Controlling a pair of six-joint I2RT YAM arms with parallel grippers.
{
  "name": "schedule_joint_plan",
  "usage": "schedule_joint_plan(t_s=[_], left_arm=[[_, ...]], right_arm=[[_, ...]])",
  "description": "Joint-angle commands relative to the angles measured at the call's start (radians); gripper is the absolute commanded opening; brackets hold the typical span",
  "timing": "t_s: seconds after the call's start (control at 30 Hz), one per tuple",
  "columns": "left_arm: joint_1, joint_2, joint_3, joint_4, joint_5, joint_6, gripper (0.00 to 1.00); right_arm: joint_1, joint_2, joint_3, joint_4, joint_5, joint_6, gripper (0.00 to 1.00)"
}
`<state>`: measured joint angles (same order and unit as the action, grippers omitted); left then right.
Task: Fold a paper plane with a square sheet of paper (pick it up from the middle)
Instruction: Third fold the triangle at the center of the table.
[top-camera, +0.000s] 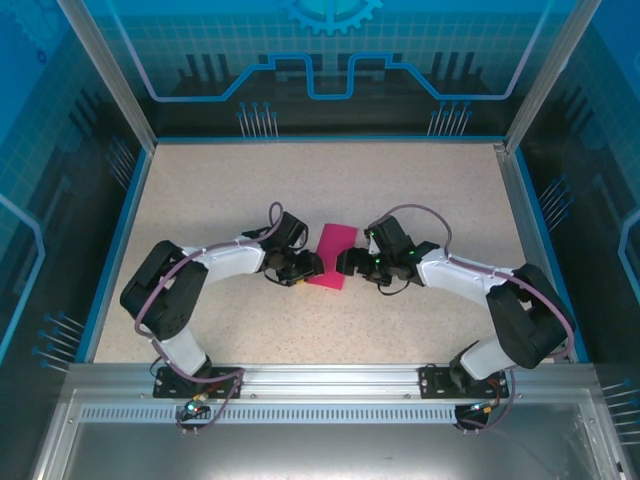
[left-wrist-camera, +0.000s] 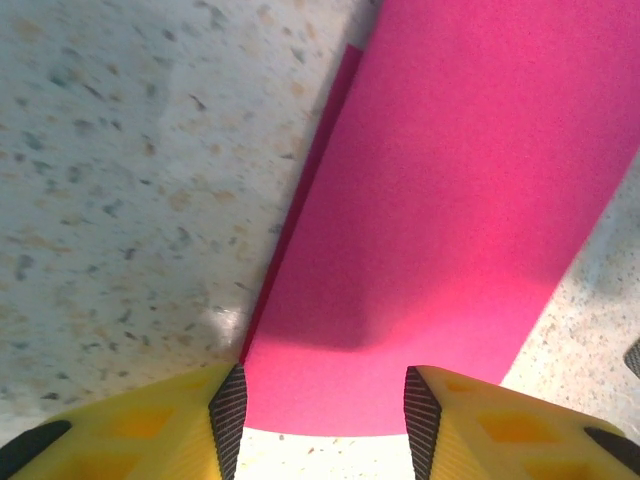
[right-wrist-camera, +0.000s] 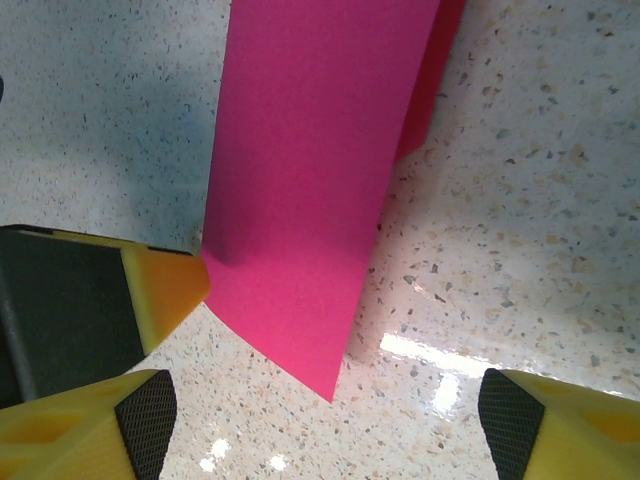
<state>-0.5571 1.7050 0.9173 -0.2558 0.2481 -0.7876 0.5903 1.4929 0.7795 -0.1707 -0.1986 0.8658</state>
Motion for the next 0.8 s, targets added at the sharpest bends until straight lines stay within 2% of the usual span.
schedule_joint_plan(t_s=[0.0,0.23,0.43,0.5,0.6,0.67,0.77], left_arm=[[-0.009,-0.003,-0.002,0.02,0.059,-0.022,0.49],[-0.016,-0.005,-0.025,0.072,0.116,-0.052,0.47],[-0.015,-0.067,-0.013,-0.025,-0.043,-0.017,0.48],[-0.015,-0.068,-0.003,-0.06,-0.098,-0.012,0.52],[-0.015,-0.029,0.016,-0.087,-0.12,-0.007,0.51],[-0.015,0.0,0.02,-0.066,-0.092,-0.012,0.49],[-0.016,0.021,0.021,-0.041,-0.059,-0.019,0.41]], right_arm=[[0.015,0.023,-0.016,0.023,-0.029,0.029,0.83],[0.012,0.059,-0.033,0.094,-0.086,0.076,0.8],[0.011,0.061,-0.03,0.094,-0.074,0.078,0.8],[0.01,0.064,-0.027,0.092,-0.073,0.078,0.8],[0.011,0.064,-0.028,0.094,-0.068,0.084,0.8],[0.011,0.058,-0.035,0.101,-0.06,0.094,0.8],[0.009,0.046,-0.05,0.118,-0.057,0.104,0.8]])
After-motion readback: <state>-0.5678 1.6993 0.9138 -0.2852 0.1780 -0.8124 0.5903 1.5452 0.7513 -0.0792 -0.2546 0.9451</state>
